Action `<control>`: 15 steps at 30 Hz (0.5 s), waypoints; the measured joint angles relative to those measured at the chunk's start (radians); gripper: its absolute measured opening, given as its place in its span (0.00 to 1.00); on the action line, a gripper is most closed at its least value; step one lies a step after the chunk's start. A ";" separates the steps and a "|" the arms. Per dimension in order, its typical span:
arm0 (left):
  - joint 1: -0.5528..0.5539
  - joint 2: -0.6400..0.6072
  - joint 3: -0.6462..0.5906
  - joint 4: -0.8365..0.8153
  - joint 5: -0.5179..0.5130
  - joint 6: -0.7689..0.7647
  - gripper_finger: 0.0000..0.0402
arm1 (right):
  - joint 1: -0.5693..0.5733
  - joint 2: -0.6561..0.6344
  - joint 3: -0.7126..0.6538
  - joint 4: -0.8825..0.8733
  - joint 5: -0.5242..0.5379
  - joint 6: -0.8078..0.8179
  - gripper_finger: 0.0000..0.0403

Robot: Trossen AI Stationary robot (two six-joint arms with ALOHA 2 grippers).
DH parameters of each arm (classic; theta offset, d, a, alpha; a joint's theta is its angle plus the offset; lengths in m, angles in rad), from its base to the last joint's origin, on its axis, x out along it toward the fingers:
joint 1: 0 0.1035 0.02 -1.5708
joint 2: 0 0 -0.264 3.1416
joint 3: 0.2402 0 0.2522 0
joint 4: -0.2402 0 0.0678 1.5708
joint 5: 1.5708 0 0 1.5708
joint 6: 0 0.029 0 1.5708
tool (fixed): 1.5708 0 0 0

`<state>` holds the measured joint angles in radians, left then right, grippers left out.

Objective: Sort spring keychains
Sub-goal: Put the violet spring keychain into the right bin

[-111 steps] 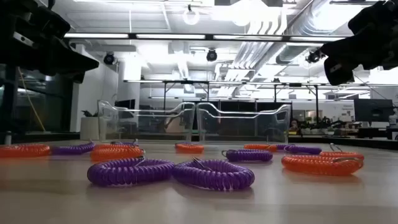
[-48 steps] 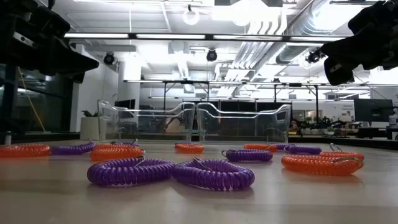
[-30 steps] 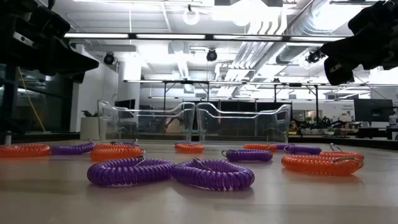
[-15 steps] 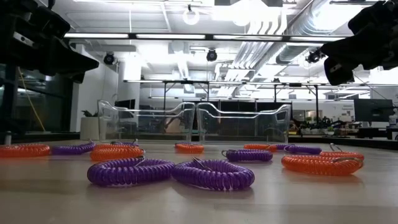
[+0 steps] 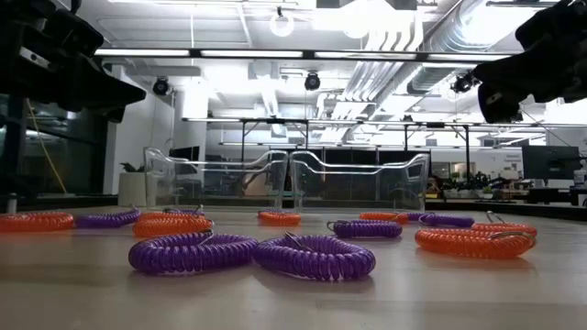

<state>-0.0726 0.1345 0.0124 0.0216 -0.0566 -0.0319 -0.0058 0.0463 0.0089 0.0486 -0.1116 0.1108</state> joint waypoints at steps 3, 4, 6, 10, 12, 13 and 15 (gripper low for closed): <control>0.000 0.000 0.000 0.000 0.000 0.000 0.01 | 0.000 0.000 0.000 0.000 0.000 -0.096 0.03; 0.000 0.000 0.000 0.000 0.000 0.000 0.01 | 0.000 0.000 0.000 0.000 0.000 -0.118 0.03; 0.000 0.000 0.000 0.000 0.000 0.000 0.01 | 0.000 0.000 0.000 0.000 0.000 -0.128 0.03; 0.000 0.000 0.000 0.000 0.000 0.000 0.01 | 0.000 0.000 0.000 -0.002 0.023 -0.112 0.03; 0.000 0.000 0.000 0.000 0.000 0.000 0.01 | 0.000 0.000 0.000 0.001 0.047 -0.112 0.03; 0.000 0.000 0.000 0.000 0.000 0.000 0.01 | 0.000 0.000 0.000 0.001 0.054 -0.112 0.03; 0.000 0.000 0.000 0.000 0.000 0.000 0.01 | 0.000 0.000 0.000 0.001 0.058 -0.112 0.03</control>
<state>-0.0724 0.1344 0.0124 0.0216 -0.0566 -0.0319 -0.0058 0.0463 0.0086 0.0494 -0.0534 -0.0010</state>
